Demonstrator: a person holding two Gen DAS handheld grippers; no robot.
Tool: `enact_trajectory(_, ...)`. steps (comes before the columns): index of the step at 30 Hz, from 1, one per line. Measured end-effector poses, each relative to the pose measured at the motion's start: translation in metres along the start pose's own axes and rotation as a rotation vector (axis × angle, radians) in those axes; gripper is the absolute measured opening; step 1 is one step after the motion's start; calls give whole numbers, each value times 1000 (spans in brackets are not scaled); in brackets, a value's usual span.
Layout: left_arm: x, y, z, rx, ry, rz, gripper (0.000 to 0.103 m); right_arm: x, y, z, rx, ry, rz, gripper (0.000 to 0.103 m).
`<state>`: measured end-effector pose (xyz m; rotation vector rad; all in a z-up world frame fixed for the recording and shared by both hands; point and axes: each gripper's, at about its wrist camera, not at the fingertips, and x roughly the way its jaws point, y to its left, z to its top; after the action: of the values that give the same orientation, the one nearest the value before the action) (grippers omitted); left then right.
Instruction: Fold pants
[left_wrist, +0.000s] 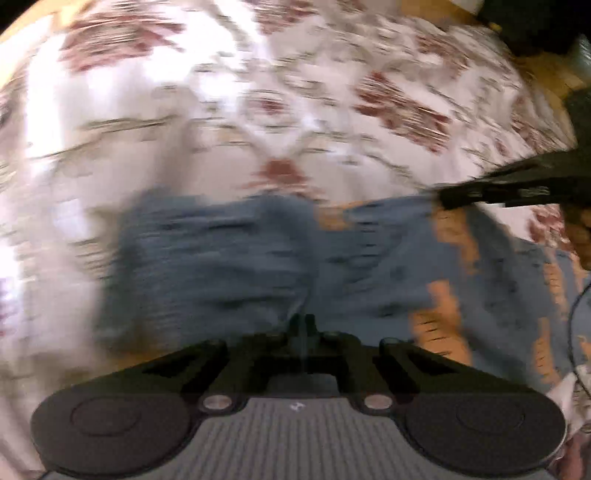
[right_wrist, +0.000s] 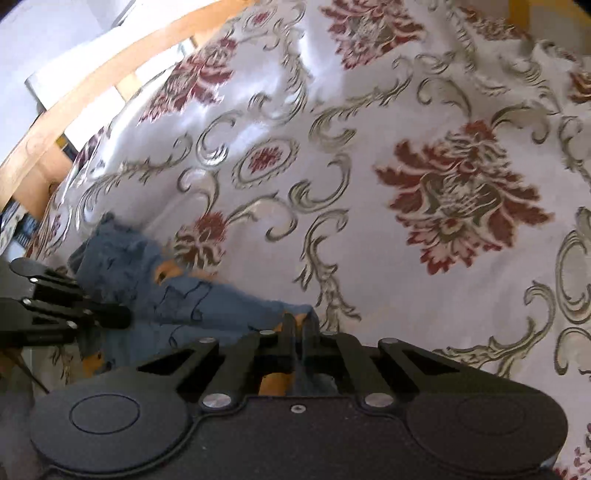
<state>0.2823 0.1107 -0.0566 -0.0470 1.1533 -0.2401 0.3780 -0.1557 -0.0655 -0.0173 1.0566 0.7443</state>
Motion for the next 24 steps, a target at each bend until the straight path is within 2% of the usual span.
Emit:
enact_trajectory(2,-7,23,-8,-29,17,27,3,1,2,0,-12,-12,-15,0)
enact_trajectory(5,-19,43,-16,-17,32,44,3,10,2,-1,-32,-13,-43,1)
enact_trajectory(6,-20,48,-16,-16,32,27,3,16,0,-1,-24,10,-31,7)
enact_trajectory(7,-20,52,-15,-24,35,9,3,18,-3,-2,-5,25,-28,22)
enact_trajectory(9,-27,51,-11,-32,41,-10,4,3,-5,-4,20,13,-29,32)
enact_trajectory(10,-34,46,-10,-19,27,-19,9,-8,-3,-6,13,-2,-36,38)
enact_trajectory(12,-51,32,-10,65,-32,-12,46,-37,4,-16,4,-31,-39,50)
enact_trajectory(13,-56,26,-11,109,-51,7,49,-52,7,-25,4,-34,-29,56)
enact_trajectory(15,-59,15,-14,188,-50,74,42,-73,15,-46,9,-29,-19,58)
enact_trajectory(17,-62,14,-15,210,-43,128,42,-85,23,-68,25,-23,-7,58)
enact_trajectory(21,-66,22,-18,162,-21,148,48,-100,34,-114,101,-38,-5,62)
enact_trajectory(24,-64,26,-17,125,-8,122,50,-103,39,-144,162,-57,-47,65)
